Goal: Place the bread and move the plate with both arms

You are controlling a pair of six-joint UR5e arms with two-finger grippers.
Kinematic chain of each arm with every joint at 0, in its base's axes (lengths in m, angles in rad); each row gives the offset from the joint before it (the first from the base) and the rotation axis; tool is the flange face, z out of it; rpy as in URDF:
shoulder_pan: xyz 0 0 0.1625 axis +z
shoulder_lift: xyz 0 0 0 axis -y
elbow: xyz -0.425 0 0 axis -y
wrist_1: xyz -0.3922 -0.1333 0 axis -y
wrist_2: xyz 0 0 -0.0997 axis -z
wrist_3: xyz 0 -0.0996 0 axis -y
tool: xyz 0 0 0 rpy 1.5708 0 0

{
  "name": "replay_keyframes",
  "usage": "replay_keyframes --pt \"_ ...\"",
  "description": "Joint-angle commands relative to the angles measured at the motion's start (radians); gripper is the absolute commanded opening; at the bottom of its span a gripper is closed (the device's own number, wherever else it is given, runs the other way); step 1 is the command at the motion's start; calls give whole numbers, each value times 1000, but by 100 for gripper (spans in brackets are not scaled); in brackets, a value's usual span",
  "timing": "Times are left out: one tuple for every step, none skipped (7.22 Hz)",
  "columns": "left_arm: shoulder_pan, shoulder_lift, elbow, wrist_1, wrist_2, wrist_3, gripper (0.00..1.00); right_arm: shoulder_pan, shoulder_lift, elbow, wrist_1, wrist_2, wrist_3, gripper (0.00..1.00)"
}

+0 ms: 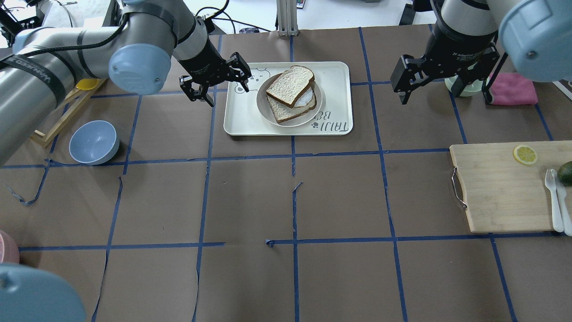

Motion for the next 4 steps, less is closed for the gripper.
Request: replay_keyframes --pt "-5 190 -31 -180 56 74 100 0 0 0 0 0 -2 100" --pt "-5 255 -36 -240 103 96 100 0 0 0 2 0 -2 100" --pt "-4 304 -39 -315 105 127 100 0 -1 0 8 0 -2 100" --pt "-2 320 -41 -327 107 168 100 2 -1 0 9 0 0 100"
